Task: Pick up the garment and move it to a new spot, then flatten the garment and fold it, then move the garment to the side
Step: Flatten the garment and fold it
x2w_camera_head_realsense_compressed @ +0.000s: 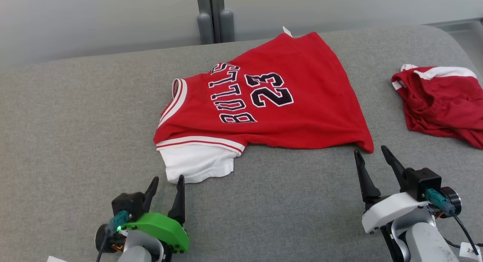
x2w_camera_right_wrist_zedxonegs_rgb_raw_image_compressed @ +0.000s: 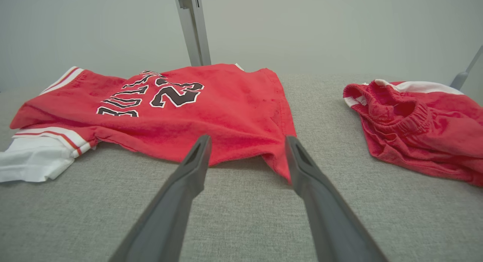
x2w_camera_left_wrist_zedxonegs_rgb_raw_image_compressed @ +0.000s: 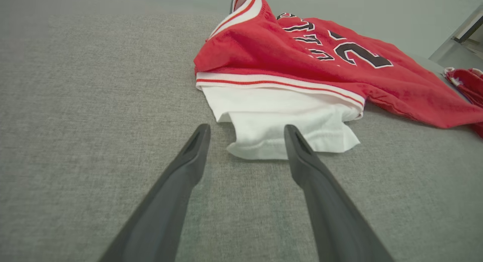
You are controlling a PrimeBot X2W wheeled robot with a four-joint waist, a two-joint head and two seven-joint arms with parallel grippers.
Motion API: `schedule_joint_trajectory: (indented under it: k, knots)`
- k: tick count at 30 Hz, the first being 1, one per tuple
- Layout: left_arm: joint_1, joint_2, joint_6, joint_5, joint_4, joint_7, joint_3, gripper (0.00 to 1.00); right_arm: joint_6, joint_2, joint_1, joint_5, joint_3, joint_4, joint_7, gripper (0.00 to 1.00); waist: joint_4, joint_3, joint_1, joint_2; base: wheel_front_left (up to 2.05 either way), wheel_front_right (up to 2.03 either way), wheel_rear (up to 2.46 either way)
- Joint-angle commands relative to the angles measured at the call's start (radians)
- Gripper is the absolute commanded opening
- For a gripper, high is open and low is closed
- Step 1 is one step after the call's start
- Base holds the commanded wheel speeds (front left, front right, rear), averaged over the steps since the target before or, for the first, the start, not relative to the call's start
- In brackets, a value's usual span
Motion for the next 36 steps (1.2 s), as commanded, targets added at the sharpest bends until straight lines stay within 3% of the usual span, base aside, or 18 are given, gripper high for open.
schedule_joint_trajectory:
  k: [1, 9, 15, 16, 18, 21, 26, 29, 36]
  knots:
    - [-0.027, 0.003, -0.005, -0.007, 0.011, 0.000, 0.007, 1.00, -0.002, -0.003, -0.012, -0.007, -0.004, -0.004, -0.004, 1.00, -0.029, 0.044, 0.0000, 0.0000, 0.00, 0.00, 0.00]
    - [-0.076, 0.003, -0.011, -0.045, 0.056, 0.000, -0.011, 1.00, -0.002, -0.003, -0.029, -0.008, -0.014, -0.001, -0.004, 1.00, -0.045, 0.071, 0.0000, 0.0000, 0.00, 0.00, 0.00]
    - [-0.071, 0.003, -0.013, -0.076, -0.006, 0.000, -0.053, 0.97, -0.002, -0.003, -0.038, -0.017, -0.036, 0.007, -0.004, 1.00, -0.042, 0.070, 0.0000, 0.0000, 0.00, 0.00, 0.00]
    - [-0.069, 0.003, -0.013, -0.080, -0.011, 0.000, -0.056, 0.87, -0.002, -0.003, -0.039, -0.020, -0.040, 0.009, -0.004, 1.00, -0.041, 0.069, 0.0000, 0.0000, 0.00, 0.00, 0.00]
    - [-0.065, 0.003, -0.012, -0.083, -0.020, 0.000, -0.066, 0.49, -0.002, -0.003, -0.040, -0.029, -0.052, 0.018, -0.004, 1.00, -0.039, 0.068, 0.0000, 0.0000, 0.00, 0.00, 0.00]
    - [-0.060, 0.003, -0.013, -0.093, -0.032, 0.000, -0.078, 0.31, -0.002, -0.003, -0.048, -0.038, -0.074, 0.036, -0.004, 1.00, -0.035, 0.065, 0.0000, 0.0000, 0.00, 0.00, 0.00]
    - [-0.043, 0.003, -0.013, -0.103, -0.066, 0.000, -0.081, 0.15, -0.002, -0.003, -0.086, -0.046, -0.125, 0.102, -0.004, 1.00, -0.025, 0.065, 0.0000, 0.0000, 0.00, 0.00, 0.00]
    - [-0.031, 0.003, -0.013, -0.101, -0.096, 0.000, -0.075, 0.00, -0.002, -0.003, -0.125, -0.046, -0.144, 0.170, -0.004, 1.00, -0.014, 0.068, 0.0000, 0.0000, 0.00, 0.00, 0.00]
    - [-0.008, 0.006, -0.013, -0.069, -0.157, 0.000, -0.025, 0.00, -0.002, -0.003, -0.253, -0.097, -0.180, 0.365, -0.004, 1.00, 0.014, 0.081, 0.0000, 0.0000, 0.00, 0.00, 0.00]
